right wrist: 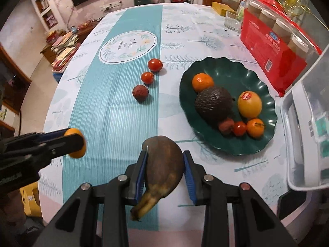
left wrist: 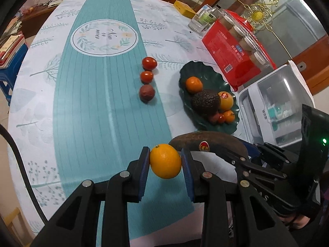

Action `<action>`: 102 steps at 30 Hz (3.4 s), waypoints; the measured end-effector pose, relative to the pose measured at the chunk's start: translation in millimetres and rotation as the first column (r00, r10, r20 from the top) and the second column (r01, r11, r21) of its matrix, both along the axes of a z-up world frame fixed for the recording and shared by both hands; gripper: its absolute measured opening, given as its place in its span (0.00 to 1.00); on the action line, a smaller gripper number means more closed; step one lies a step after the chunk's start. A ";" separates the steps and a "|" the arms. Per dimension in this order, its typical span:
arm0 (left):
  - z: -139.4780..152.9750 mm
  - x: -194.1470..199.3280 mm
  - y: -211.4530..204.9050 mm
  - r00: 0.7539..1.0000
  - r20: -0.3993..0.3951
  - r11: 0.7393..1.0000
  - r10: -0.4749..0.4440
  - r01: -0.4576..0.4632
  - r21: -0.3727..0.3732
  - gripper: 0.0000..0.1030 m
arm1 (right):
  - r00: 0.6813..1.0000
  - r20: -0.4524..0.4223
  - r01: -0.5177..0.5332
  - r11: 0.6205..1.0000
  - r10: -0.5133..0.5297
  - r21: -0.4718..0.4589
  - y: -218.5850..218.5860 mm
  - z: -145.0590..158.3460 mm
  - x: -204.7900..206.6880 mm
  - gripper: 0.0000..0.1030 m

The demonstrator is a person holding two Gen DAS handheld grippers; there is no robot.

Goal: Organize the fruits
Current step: 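Carry the orange and banana over the green plate and open both tools, then withdraw both tools and move toward the lychee and cherry tomatoes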

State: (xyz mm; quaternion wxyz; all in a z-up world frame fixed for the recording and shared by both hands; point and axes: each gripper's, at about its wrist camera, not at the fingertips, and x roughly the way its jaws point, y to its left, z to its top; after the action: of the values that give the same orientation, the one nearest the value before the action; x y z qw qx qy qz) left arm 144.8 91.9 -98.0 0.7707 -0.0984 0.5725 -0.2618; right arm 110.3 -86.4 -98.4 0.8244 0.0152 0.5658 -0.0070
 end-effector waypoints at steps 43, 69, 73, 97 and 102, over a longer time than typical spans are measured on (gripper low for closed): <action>-63.9 51.5 -170.3 0.994 -0.068 0.993 0.087 -0.082 0.081 0.29 | 0.988 0.141 0.029 0.980 -0.057 0.195 -197.2 -20.8 113.7 0.33; -33.5 22.5 -149.7 0.993 -0.011 0.989 0.121 -0.120 0.085 0.62 | 0.982 0.029 0.178 0.970 -0.185 0.163 -201.3 -19.7 68.5 0.62; -28.4 4.9 -131.5 0.990 0.001 0.986 0.144 -0.143 0.090 0.64 | 0.980 -0.004 0.196 0.968 -0.198 0.154 -191.1 -22.9 50.8 0.62; -23.2 -59.0 41.6 0.993 -0.006 0.968 0.121 -0.116 0.222 0.71 | 0.958 -0.042 0.286 0.933 -0.284 0.219 -42.0 -37.5 -40.3 0.62; -13.0 -47.0 66.4 0.996 0.000 0.963 0.090 -0.087 0.254 0.75 | 0.948 -0.031 0.315 0.922 -0.316 0.224 -14.9 -39.7 -46.0 0.62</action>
State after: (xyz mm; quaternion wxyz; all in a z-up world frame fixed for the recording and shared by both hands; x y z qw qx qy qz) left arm 97.8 158.3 -111.1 0.7845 -0.0262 0.6009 -0.1512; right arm 64.3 -101.3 -138.1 0.8071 0.1999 0.5505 -0.0752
